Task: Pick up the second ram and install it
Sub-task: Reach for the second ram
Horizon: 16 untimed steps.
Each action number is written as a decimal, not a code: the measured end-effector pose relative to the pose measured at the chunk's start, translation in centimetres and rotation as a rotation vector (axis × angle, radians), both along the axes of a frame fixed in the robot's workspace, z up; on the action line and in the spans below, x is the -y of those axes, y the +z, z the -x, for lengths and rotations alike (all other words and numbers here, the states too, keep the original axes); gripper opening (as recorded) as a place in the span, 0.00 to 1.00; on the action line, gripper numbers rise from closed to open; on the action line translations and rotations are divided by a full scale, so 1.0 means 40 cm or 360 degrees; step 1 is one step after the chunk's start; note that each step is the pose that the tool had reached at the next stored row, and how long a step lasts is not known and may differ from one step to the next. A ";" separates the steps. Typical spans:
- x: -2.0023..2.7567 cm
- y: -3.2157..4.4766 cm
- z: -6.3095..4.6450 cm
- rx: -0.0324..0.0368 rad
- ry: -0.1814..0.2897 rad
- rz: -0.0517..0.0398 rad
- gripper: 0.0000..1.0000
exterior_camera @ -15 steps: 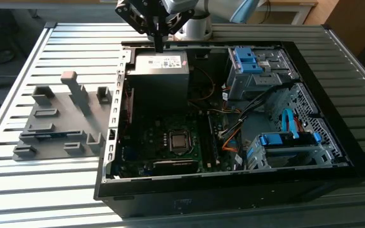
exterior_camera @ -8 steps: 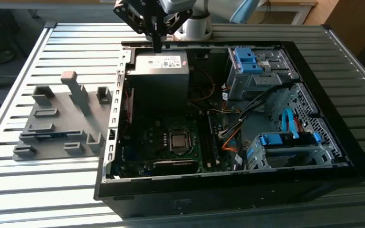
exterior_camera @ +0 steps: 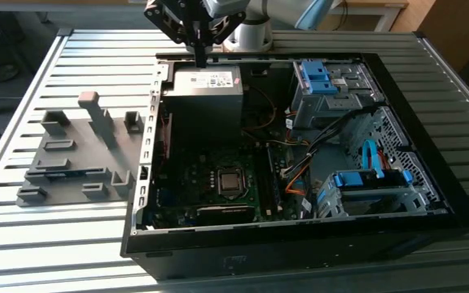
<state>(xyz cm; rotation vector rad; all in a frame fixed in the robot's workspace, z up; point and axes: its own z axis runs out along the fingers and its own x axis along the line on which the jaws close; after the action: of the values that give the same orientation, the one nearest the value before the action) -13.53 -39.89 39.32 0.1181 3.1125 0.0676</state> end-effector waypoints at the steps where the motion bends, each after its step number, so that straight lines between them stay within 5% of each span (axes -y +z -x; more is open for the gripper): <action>1: 0.000 0.000 0.001 0.0000 0.0000 0.0000 0.11; 16: 0.000 0.000 0.010 0.0000 0.0000 0.0000 0.11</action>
<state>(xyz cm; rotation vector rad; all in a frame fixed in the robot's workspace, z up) -13.94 -39.89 39.31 0.1179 3.1125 0.0676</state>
